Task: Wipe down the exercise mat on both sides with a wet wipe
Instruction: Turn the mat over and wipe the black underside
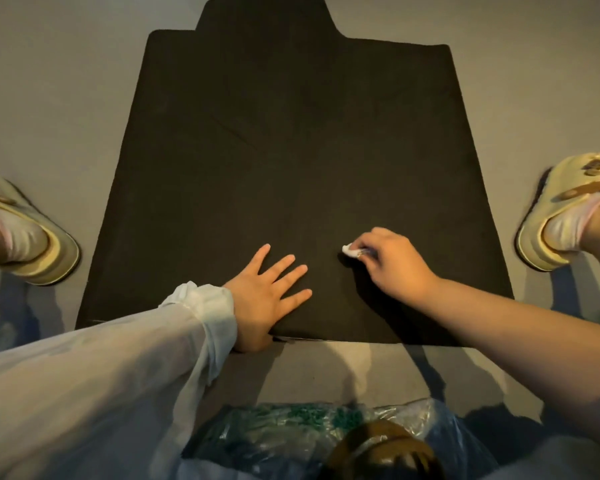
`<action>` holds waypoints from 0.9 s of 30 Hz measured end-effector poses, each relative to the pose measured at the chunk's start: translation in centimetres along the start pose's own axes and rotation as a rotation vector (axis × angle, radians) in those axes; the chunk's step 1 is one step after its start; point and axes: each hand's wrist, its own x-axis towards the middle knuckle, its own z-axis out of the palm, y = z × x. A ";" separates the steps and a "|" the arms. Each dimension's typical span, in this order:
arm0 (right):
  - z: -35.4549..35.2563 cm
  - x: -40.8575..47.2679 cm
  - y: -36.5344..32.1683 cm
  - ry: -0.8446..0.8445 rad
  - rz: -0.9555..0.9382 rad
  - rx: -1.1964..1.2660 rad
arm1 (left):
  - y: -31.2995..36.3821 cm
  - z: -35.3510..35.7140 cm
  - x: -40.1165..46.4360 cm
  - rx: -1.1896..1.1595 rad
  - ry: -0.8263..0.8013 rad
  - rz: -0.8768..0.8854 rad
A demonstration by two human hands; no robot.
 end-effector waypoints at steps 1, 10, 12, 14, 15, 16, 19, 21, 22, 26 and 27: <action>0.0 0.4 0.0 0.019 0.017 0.000 | -0.4 0.0 -0.5 0.010 -0.005 0.000; 1.3 4.4 -1.5 0.107 -0.017 -0.090 | -4.1 -2.1 -2.0 -0.204 -0.016 -0.023; 2.1 5.1 -1.5 0.062 0.002 -0.145 | -4.9 -3.3 -0.6 -0.117 0.121 -0.082; 3.2 4.5 -1.8 -0.003 -0.025 -0.193 | -5.5 -3.7 0.8 0.038 0.131 -0.140; 3.7 3.9 -1.9 -0.012 -0.046 -0.214 | -5.7 -3.7 1.4 0.063 0.074 -0.172; 4.1 3.2 -2.1 -0.022 -0.068 -0.232 | -5.9 -3.8 2.0 0.053 0.015 -0.199; 4.9 0.4 -3.1 -0.137 -0.183 -0.273 | -5.9 -3.6 3.2 0.034 -0.032 -0.230; 5.3 -1.9 -4.1 -0.266 -0.244 -0.256 | -5.5 -3.7 3.7 0.053 -0.021 -0.251; 5.4 -2.9 -4.6 -0.320 -0.280 -0.253 | -5.5 -3.6 3.8 0.061 -0.016 -0.262; 4.6 -5.8 -4.7 -0.481 -0.480 -0.111 | -5.7 -3.8 3.7 0.065 0.017 -0.272; 4.3 -6.0 -4.4 -0.529 -0.471 -0.057 | -5.8 -3.9 3.8 0.045 0.046 -0.276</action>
